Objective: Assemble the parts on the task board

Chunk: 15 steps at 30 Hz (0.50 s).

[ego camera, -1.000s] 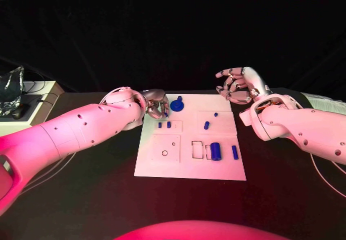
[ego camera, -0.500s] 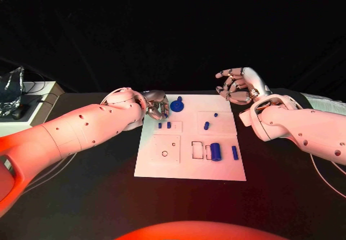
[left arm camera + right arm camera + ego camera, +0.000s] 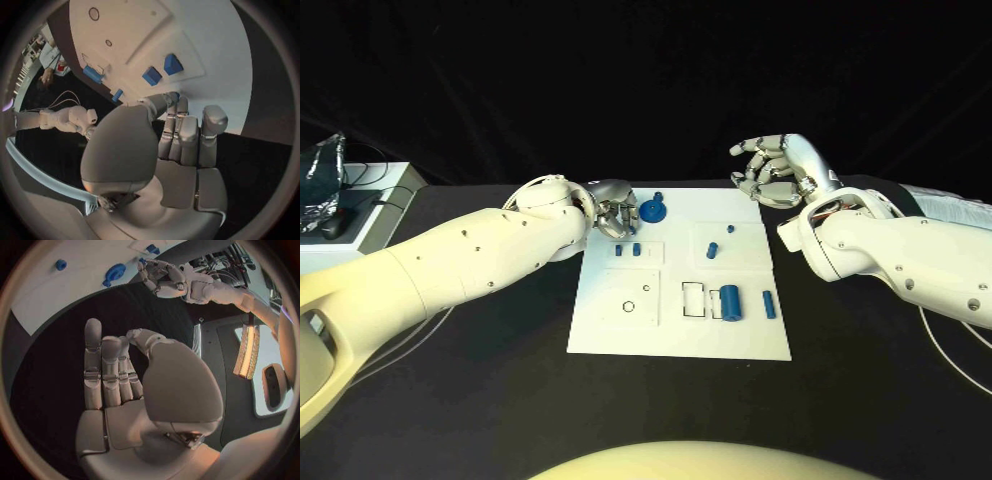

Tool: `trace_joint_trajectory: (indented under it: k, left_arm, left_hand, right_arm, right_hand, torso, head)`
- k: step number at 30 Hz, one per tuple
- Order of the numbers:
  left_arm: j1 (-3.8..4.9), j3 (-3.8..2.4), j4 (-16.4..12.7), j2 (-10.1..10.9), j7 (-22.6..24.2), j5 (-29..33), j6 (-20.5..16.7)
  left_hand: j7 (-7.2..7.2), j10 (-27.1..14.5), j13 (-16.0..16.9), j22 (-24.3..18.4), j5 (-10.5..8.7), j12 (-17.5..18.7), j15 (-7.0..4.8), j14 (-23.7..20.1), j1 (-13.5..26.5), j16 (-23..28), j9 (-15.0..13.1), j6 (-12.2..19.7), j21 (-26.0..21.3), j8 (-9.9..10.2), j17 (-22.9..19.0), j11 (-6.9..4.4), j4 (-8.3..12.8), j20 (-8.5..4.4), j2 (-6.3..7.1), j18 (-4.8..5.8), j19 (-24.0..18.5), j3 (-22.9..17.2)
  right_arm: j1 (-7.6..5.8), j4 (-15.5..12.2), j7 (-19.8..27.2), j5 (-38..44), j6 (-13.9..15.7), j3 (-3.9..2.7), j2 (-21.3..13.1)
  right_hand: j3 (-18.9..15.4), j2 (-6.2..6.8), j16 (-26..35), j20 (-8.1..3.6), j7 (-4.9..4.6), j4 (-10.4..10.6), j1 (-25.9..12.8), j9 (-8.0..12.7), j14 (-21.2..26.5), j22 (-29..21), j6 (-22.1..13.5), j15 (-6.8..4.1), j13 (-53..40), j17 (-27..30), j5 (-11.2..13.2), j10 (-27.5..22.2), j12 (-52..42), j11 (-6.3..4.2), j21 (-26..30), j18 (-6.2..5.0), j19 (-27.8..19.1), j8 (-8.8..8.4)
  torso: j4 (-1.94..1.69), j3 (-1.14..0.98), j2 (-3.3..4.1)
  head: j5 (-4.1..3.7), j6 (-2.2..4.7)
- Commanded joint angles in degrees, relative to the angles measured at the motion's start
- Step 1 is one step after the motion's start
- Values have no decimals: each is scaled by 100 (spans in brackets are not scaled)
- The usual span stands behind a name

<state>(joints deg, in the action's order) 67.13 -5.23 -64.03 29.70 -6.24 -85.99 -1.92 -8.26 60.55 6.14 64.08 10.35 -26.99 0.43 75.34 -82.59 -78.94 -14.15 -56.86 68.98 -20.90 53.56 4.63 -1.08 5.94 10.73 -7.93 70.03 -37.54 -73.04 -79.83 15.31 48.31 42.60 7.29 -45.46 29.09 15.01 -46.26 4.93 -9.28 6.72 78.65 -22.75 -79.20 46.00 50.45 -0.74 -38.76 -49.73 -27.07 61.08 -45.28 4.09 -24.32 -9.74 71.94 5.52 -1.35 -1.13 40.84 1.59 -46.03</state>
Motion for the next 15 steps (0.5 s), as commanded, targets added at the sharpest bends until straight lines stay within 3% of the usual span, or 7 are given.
trace_joint_trajectory:
  k: [1,9,15]
  left_arm:
    - [-1,1,2,-12,-46,-87,-21]
    - [0,10,27,-50,-13,-88,94]
    - [0,57,44,-80,16,-66,207]
  left_hand:
    - [-26,39,5,7,21,21,9,41,8,-38,-13,-3,29,13,12,-2,33,11,-32,96,40,3]
    - [-26,46,7,1,20,28,9,45,9,-41,-16,-6,25,16,20,-2,36,10,-31,94,36,5]
    - [-24,56,10,-17,16,47,9,38,23,-36,-21,-9,11,23,-1,-2,37,10,-21,90,23,15]
  right_arm:
    - [0,-10,53,32,-49,-2,0]
    - [0,-10,54,32,-51,-2,6]
    - [0,-8,52,33,-54,-2,7]
  right_hand:
    - [14,7,30,-6,-29,-19,-39,-7,-43,4,0,3,4,-9,-26,-50,-12,2,34,-64,42,28]
    - [14,7,30,-6,-29,-19,-39,-7,-43,4,0,3,4,-9,-26,-50,-12,2,34,-64,42,28]
    - [14,7,30,-6,-29,-19,-39,-7,-43,4,0,3,4,-9,-26,-50,-12,2,34,-64,42,28]
  torso:
    - [-7,1,-4]
    - [-10,1,-8]
    - [3,3,-3]
  head:
    - [-3,-6]
    - [-1,-7]
    - [-3,-11]
